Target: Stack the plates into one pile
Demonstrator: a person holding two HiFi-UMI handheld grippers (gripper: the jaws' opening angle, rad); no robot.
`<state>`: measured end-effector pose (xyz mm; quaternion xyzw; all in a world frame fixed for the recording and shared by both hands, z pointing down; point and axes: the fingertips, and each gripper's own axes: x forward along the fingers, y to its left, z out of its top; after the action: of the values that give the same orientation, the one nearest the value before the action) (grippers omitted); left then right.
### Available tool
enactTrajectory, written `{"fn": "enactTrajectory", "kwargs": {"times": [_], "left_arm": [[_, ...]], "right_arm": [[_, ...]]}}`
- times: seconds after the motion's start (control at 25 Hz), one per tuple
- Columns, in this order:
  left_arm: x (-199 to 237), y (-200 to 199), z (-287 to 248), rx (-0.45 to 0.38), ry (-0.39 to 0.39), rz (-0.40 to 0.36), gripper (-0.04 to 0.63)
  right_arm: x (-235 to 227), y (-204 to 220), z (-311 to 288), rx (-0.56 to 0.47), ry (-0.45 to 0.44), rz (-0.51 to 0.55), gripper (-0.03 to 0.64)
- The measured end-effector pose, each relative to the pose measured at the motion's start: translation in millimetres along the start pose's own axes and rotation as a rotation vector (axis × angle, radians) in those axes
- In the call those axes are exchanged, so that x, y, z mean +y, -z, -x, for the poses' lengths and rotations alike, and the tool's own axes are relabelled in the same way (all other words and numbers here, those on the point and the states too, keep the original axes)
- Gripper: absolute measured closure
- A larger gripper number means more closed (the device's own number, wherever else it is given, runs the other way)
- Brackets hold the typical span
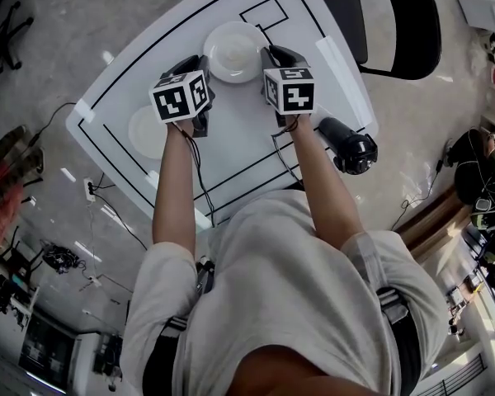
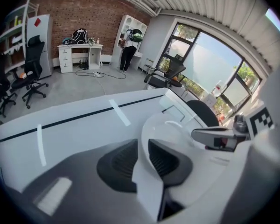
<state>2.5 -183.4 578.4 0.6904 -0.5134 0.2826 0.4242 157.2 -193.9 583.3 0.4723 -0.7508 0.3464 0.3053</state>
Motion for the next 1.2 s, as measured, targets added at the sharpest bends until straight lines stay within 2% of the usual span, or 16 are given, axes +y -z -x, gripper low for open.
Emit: {"fn": "enactTrajectory", "kwargs": {"times": [0.2,0.36,0.56,1.2], "left_arm": [[-3,7,-12,0.04,0.036,0.003,0.439],[-4,7,-19,0.036,0.039,-0.002,0.439],[-14,3,-22,0.025,0.078,0.036,0.437],[-9,9,-7,0.025,0.063,0.063,0.437]], "right_arm": [[0,4,-7,0.025,-0.013,-0.016,0.531],[-3,7,-11,0.038,-0.017,-0.016,0.514],[1,9,-14,0.046,-0.035,-0.016,0.511],[15,8,-5,0.037,-0.037,-0.001,0.531]]}}
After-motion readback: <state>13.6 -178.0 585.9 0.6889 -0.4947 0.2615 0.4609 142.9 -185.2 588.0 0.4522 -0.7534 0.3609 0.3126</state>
